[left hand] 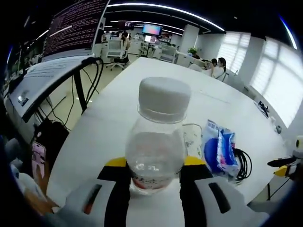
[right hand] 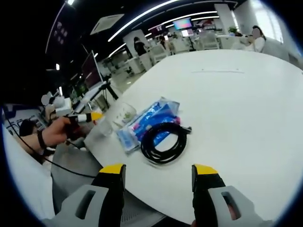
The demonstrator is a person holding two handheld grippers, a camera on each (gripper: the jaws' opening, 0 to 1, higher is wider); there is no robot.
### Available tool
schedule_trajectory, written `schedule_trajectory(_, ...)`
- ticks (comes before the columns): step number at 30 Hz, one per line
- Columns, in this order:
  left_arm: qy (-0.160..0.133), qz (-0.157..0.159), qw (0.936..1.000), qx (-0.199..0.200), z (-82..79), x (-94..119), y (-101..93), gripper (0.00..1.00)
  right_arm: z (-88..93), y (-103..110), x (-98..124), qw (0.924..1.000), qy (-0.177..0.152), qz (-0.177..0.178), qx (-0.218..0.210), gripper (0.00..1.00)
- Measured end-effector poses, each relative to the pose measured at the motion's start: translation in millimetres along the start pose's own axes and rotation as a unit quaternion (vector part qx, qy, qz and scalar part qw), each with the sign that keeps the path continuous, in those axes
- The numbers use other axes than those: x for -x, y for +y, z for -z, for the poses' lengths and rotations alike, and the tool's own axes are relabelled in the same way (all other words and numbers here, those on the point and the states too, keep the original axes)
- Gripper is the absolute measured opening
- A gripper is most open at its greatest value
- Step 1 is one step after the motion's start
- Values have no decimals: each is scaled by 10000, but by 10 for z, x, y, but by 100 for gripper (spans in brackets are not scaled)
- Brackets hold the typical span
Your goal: Arrange the tabletop items into an orderly group along one side of the table until the central work area is clear of visible clutter.
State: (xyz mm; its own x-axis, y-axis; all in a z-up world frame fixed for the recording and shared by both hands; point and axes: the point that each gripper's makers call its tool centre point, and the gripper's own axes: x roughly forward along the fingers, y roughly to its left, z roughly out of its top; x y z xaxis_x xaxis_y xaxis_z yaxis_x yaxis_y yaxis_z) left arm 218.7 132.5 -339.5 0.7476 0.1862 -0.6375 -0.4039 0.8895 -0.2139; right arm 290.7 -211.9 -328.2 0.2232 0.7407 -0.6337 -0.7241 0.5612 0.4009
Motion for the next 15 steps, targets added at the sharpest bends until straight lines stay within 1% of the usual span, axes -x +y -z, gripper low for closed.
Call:
schedule_trajectory(1,25,-4,10000,1,-21,-13,23,39,-2,6,7,10000,3,7,-6,57)
schedule_trajectory(3,48,13,10000,-39,-53,-14,-2,39,2,6,7,10000,9,3,2,57)
schedule_trajectory(6,62,58,9999,-124,-164,-95,81,39,11,-1,12,10000,19,3,30,58)
schedule_trajectory(9,22,102,9997,-200,-243,-108,70,39,18,-20,26,10000,4,48,-3,58)
schedule_trajectory(10,10,98,9997,-212,-298,-149,90,39,17,-30,33,10000,-14,69,-26,58)
schedule_trajectory(13,-21,115,9996,-259,-368,-175,73,39,22,-44,50,9999,-41,109,-68,58)
schedule_trajectory(14,-32,137,9995,-283,-458,-273,91,39,26,-53,58,9999,-48,133,-84,58)
schedule_trajectory(15,-39,158,9994,-310,-492,-298,82,39,35,-65,64,9998,-53,150,-101,58)
